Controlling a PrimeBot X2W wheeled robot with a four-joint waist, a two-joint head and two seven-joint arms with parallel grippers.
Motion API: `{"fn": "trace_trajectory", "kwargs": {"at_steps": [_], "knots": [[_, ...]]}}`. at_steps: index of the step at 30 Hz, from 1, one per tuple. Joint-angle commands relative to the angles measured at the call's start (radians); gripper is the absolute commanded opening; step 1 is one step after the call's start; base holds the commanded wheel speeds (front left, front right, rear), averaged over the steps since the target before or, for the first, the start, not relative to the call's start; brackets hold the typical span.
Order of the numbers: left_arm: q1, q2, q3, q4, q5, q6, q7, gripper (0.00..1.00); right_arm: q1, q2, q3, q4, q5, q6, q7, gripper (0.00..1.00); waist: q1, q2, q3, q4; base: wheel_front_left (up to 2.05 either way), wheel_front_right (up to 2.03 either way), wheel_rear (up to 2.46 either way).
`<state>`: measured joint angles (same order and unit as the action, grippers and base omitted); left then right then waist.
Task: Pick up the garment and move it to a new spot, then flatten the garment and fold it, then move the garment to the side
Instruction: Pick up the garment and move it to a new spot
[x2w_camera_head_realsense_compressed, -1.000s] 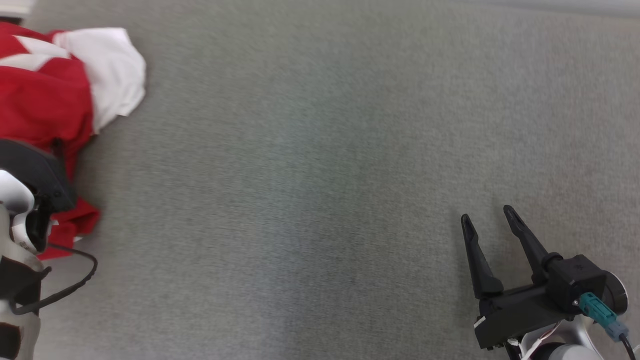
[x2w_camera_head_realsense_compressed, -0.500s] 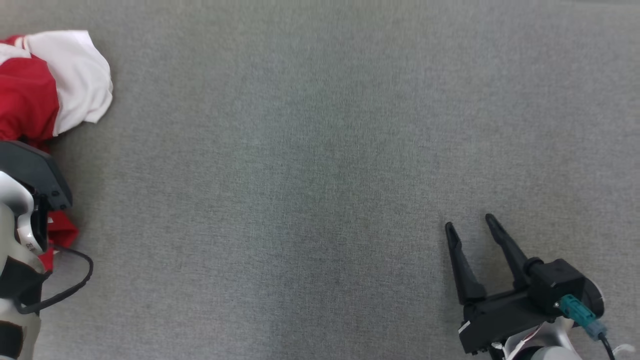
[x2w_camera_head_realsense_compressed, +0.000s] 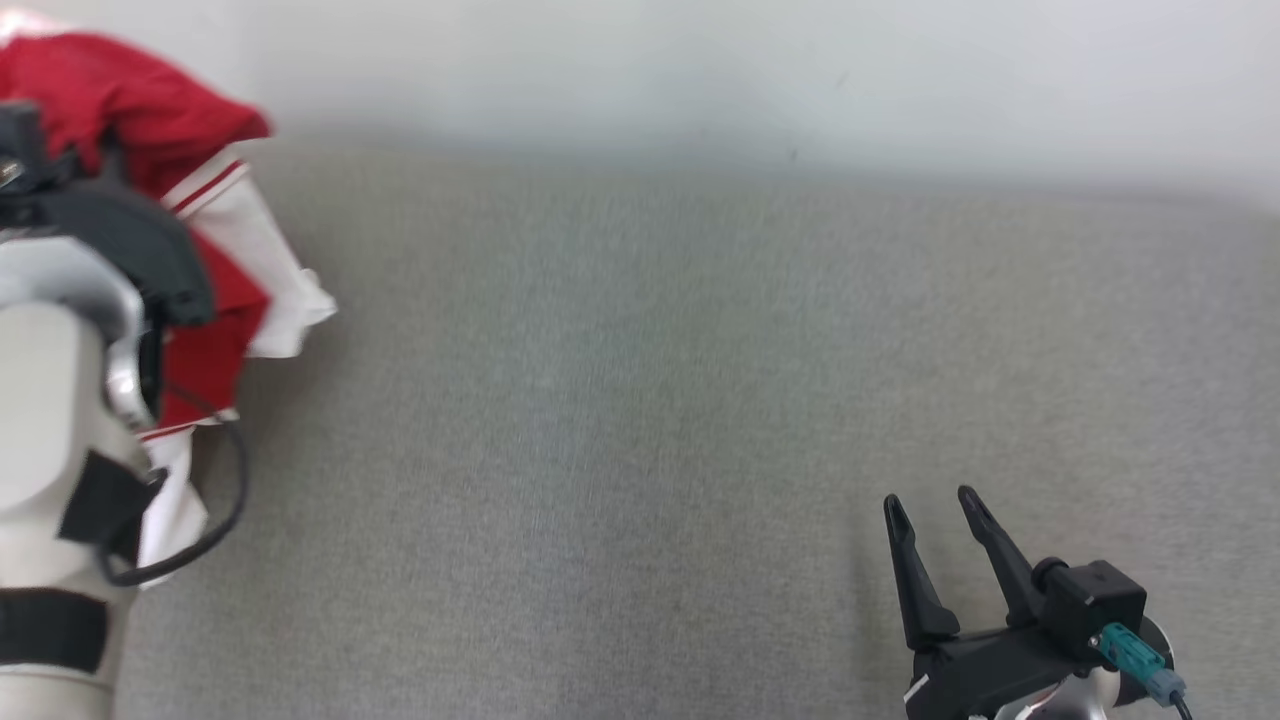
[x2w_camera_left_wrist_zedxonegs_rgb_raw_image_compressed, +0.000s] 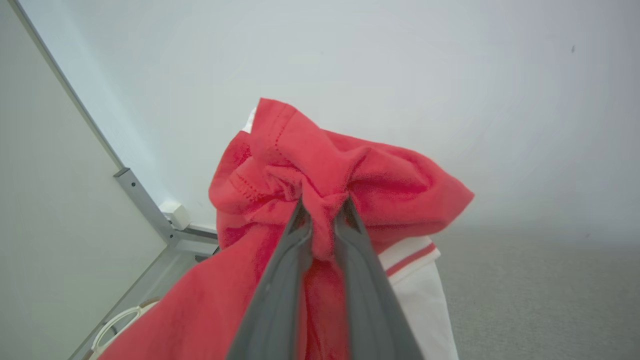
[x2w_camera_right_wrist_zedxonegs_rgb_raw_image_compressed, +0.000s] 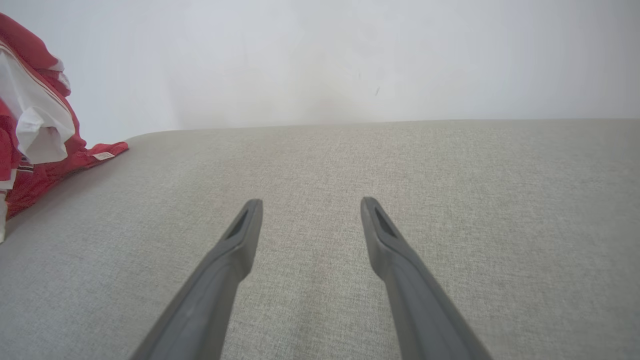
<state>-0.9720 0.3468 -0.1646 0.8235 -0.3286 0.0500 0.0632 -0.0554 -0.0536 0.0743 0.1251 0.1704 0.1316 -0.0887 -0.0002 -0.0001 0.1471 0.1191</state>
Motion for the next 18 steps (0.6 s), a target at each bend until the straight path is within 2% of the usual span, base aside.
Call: {"fn": "trace_trajectory", "kwargs": {"at_steps": [1, 3, 8, 12, 13, 14, 18], "knots": [[-0.016, -0.015, -0.011, -0.019, 0.012, -0.007, 0.002, 0.0, 0.022, 0.003, -0.004, 0.008, 0.005, -0.002, -0.007, 1.0, 0.0002, 0.0001, -0.113, -0.024, 0.0, 0.0, 0.0], [-0.029, -0.047, -0.045, -0.073, 0.014, -0.029, 0.016, 0.0, 0.024, 0.004, -0.008, 0.027, 0.021, -0.002, -0.014, 1.0, 0.0002, 0.0001, -0.148, -0.059, 0.0, 0.0, 0.0], [-0.042, -0.107, -0.077, -0.167, -0.007, -0.052, 0.034, 0.0, 0.011, 0.003, -0.001, 0.042, 0.042, -0.002, -0.024, 1.0, 0.0002, 0.0001, -0.169, -0.155, 0.0, 0.0, 0.0], [-0.049, -0.151, -0.101, -0.237, -0.017, -0.073, 0.044, 0.0, -0.005, 0.003, -0.001, 0.048, 0.048, -0.002, -0.03, 1.0, 0.0002, 0.0001, -0.161, -0.244, 0.0, 0.0, 0.0], [-0.045, -0.177, -0.115, -0.272, -0.027, -0.082, 0.05, 0.0, -0.009, 0.003, 0.0, 0.051, 0.05, -0.002, -0.034, 1.0, 0.0002, 0.0001, -0.151, -0.293, 0.0, 0.0, 0.0], [-0.044, -0.188, -0.126, -0.287, -0.027, -0.086, 0.054, 0.0, -0.011, 0.003, -0.007, 0.053, 0.051, -0.002, -0.036, 1.0, 0.0002, 0.0001, -0.145, -0.313, 0.0, 0.0, 0.0], [-0.006, -0.212, -0.17, -0.322, -0.024, -0.099, 0.091, 0.0, -0.028, 0.003, -0.011, 0.059, 0.06, -0.002, -0.043, 1.0, 0.0002, 0.0001, -0.11, -0.392, 0.0, 0.0, 0.0]]}}
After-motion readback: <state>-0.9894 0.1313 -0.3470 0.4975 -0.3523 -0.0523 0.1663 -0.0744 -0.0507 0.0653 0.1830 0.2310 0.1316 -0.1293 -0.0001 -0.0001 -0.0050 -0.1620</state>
